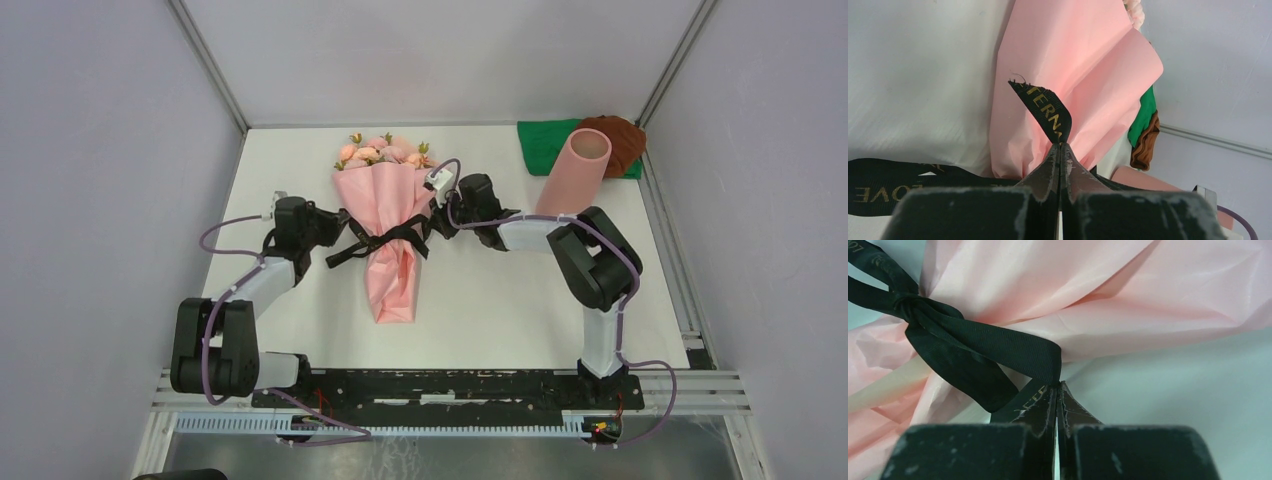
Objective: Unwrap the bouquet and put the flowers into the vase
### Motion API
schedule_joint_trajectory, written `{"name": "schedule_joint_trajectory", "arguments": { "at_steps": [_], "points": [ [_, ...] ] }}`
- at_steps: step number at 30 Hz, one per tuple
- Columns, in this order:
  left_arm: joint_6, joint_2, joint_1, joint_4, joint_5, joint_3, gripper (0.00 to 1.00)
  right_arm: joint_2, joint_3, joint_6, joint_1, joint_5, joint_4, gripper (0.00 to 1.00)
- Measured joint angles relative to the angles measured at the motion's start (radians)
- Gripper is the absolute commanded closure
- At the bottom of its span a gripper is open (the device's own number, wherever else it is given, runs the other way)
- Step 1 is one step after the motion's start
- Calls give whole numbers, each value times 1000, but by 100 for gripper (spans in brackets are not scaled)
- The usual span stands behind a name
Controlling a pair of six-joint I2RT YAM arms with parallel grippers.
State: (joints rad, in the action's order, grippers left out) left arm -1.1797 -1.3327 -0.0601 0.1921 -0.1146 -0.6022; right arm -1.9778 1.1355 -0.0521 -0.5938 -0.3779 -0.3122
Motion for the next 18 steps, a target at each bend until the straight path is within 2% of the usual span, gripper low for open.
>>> {"name": "schedule_joint_trajectory", "arguments": {
  "at_steps": [7, 12, 18],
  "points": [
    [25, -14, 0, 24, 37, 21, 98, 69, -56, -1, 0, 100, 21, 100],
    [56, -14, 2, 18, 103, 21, 98, 188, -90, 3, 11, 179, 55, 100],
    [97, -14, 8, -61, 193, -6, 98, 316, -156, 15, 41, 238, 72, 100]
  ]
}}
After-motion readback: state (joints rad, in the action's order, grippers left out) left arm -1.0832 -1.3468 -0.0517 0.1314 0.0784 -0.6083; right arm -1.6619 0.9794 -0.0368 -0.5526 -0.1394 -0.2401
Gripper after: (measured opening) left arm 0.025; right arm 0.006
